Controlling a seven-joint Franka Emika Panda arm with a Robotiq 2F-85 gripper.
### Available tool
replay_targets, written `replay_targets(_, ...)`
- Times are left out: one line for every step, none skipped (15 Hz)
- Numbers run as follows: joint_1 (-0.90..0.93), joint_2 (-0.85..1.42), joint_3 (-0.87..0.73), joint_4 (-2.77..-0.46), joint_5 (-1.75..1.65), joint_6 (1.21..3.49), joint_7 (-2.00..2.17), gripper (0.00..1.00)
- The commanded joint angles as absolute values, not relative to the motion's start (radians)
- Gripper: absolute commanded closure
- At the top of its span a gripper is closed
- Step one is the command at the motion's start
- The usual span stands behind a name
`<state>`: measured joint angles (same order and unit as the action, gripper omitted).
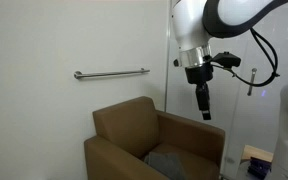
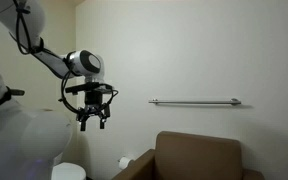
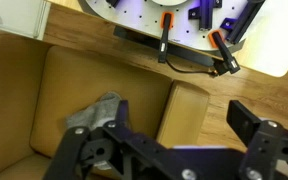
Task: Put the towel on the left arm of the couch
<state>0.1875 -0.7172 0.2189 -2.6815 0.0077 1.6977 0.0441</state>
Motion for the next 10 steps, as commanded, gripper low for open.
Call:
replay_targets(0.197, -0.715, 0.21, -2.679, 0.003, 1.695, 0.049, 0.0)
replay_targets(0.197, -0.715, 0.21, -2.679, 0.003, 1.695, 0.049, 0.0)
replay_targets(0.197, -0.715, 0.21, -2.679, 0.003, 1.695, 0.049, 0.0)
replay_targets(0.197, -0.715, 0.21, -2.679, 0.003, 1.695, 0.049, 0.0)
replay_targets(0.197, -0.715, 0.21, -2.679, 0.003, 1.695, 0.049, 0.0)
replay_targets(0.197, -0.715, 0.21, -2.679, 0.003, 1.695, 0.049, 0.0)
replay_targets(0.197, -0.715, 0.21, -2.679, 0.003, 1.695, 0.049, 0.0)
replay_targets(0.197, -0.715, 0.21, -2.679, 0.003, 1.695, 0.049, 0.0)
replay_targets(0.197, -0.715, 0.21, -2.679, 0.003, 1.695, 0.049, 0.0)
replay_targets(0.205, -0.686, 0.237, -2.651, 0.018, 1.705, 0.082, 0.0)
